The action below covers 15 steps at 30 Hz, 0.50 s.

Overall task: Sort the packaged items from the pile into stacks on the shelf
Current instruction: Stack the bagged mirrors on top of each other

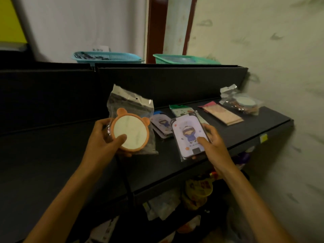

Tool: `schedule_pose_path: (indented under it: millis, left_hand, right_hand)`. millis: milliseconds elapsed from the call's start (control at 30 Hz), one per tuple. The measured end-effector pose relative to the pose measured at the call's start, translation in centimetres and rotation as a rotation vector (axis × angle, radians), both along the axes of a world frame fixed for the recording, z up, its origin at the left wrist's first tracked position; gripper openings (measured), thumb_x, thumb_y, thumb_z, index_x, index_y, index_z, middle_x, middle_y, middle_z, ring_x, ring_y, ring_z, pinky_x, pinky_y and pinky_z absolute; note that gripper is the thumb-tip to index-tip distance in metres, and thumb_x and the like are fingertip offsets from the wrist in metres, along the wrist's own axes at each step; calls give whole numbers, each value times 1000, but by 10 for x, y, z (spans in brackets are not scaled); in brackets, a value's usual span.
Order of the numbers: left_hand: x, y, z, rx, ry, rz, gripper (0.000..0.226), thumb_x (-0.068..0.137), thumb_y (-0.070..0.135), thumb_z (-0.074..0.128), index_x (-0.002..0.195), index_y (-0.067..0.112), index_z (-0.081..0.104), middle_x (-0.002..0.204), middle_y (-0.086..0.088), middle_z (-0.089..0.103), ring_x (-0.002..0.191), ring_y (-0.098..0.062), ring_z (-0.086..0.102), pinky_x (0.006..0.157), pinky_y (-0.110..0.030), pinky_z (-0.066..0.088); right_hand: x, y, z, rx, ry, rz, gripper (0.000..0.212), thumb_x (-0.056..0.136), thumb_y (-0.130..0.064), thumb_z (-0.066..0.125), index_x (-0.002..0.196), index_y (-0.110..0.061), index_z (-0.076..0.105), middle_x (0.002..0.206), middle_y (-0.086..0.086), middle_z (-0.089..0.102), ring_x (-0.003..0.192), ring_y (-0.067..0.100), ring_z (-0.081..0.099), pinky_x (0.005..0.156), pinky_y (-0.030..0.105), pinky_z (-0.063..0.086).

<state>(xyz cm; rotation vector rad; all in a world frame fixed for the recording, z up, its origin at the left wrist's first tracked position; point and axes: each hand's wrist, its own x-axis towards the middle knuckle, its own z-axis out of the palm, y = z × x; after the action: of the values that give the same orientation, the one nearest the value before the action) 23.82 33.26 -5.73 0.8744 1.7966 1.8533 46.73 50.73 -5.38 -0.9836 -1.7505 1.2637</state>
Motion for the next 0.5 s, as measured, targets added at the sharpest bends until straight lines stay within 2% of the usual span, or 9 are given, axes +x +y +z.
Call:
schedule_pose_path:
  millis: [167,300,400,500]
  left_hand:
    - [-12,31,6,9,3,63,55,81,7,65,124,31,40,140,-5,40,116,-31,52,52,-26,58]
    - [-22,48,12,1,1,132,58,82,7,65,129,27,38,141,-4,40,118,-30,52,54,-30,60]
    - [-23,58,12,-12,-1,164,59,82,7,65,132,25,38,141,-4,39,118,-29,52,56,-33,60]
    - [-21,65,12,-13,4,188,60,82,7,65,132,25,37,141,-4,39,117,-29,52,54,-30,60]
  right_hand:
    - [-43,49,3,33,-71,126,35,93,-9,54,122,-27,45,99,-15,58,83,0,64,61,14,54]
    - [-76,78,3,48,-123,242,34,94,-12,53,120,-30,43,105,-9,57,92,4,61,71,19,52]
    - [-92,93,-3,48,-193,298,32,93,-15,54,118,-32,42,112,-3,57,91,4,60,66,18,50]
    - [-99,101,-4,102,-277,301,32,92,-19,57,120,-28,43,114,2,60,86,6,62,57,16,49]
